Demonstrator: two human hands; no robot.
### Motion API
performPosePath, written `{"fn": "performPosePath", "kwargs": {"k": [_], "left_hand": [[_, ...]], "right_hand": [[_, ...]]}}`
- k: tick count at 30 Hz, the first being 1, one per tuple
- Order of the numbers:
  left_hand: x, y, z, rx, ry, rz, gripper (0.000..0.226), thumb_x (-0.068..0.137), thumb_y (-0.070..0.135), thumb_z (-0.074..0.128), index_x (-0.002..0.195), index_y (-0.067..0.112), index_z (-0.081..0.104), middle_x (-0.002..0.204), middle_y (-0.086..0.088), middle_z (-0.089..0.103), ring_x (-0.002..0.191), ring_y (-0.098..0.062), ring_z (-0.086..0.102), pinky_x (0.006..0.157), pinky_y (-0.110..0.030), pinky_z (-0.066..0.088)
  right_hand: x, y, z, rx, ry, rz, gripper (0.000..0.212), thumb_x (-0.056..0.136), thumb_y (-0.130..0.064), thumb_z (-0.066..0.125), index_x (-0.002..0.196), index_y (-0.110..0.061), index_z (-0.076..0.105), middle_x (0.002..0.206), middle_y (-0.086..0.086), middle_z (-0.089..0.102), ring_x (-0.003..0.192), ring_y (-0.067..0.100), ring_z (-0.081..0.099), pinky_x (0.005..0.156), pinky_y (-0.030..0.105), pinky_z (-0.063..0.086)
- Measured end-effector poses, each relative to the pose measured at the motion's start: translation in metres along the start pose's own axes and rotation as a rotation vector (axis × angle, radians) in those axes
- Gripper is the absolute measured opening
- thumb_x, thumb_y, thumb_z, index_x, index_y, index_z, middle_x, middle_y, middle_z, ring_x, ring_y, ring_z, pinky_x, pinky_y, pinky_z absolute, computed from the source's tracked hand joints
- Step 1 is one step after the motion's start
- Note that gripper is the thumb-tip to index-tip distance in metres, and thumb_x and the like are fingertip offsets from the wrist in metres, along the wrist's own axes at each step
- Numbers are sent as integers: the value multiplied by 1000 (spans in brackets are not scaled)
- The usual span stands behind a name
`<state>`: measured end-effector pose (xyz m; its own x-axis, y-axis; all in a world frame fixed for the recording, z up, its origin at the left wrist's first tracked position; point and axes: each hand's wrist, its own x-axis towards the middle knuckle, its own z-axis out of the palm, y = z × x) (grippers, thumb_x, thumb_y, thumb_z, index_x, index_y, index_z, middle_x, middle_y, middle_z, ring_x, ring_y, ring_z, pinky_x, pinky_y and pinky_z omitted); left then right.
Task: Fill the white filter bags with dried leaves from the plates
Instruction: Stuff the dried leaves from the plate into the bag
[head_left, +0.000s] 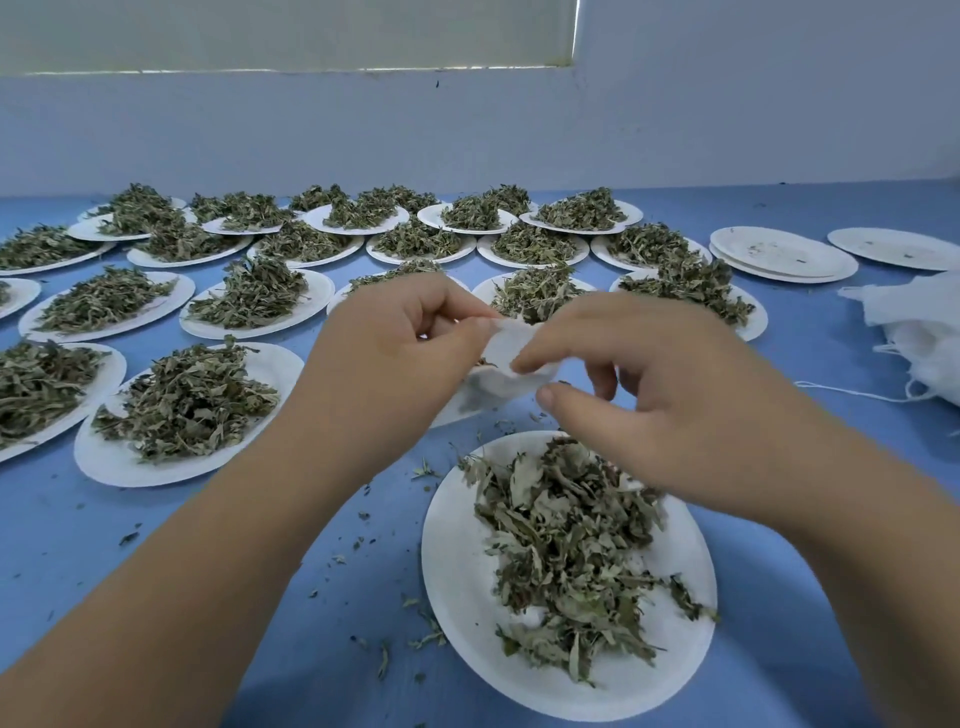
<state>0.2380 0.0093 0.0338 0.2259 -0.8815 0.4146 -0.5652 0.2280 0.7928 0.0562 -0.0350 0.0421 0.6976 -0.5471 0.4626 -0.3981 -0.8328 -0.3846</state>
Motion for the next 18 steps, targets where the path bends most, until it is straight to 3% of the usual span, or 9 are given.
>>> {"fn": "performPosePath", "kwargs": {"k": [3, 7, 9, 12, 18], "left_hand": [[1, 0, -7, 43, 73, 14, 15, 89, 17, 63, 78, 24, 71, 53, -2, 47, 42, -5, 36, 40, -9, 28], [2, -1, -9, 102, 117, 38, 15, 89, 16, 64, 78, 24, 70, 58, -5, 50, 45, -5, 39, 42, -8, 31], [3, -3, -8, 110, 116, 40, 15, 89, 16, 64, 77, 25, 69, 59, -6, 51, 47, -5, 39, 44, -7, 32], [4, -5, -8, 136, 109, 43, 15, 89, 16, 63, 78, 25, 69, 53, 2, 47, 47, -5, 39, 46, -8, 33], [6, -11, -6, 191, 75, 27, 15, 90, 15, 61, 80, 23, 69, 53, 8, 46, 48, -5, 40, 47, -10, 35]], "right_hand": [[-5, -2, -2, -25, 53, 19, 18, 79, -41, 62, 95, -34, 57, 80, -27, 46, 74, -10, 46, 67, 4, 33], [-10, -13, 12, -113, -210, 55, 45, 79, -61, 45, 122, -46, 42, 106, -23, 43, 92, -9, 43, 74, 15, 39], [-10, -17, 19, -159, -334, 66, 56, 80, -56, 42, 132, -34, 41, 113, -15, 44, 97, 2, 48, 81, 26, 46], [-10, -20, 25, -207, -390, 88, 57, 78, -51, 40, 122, -17, 50, 111, -6, 46, 88, 11, 53, 78, 37, 51], [-8, -21, 32, -253, -440, 95, 40, 85, -43, 45, 118, -22, 55, 103, -6, 41, 82, 12, 50, 75, 37, 50]]}}
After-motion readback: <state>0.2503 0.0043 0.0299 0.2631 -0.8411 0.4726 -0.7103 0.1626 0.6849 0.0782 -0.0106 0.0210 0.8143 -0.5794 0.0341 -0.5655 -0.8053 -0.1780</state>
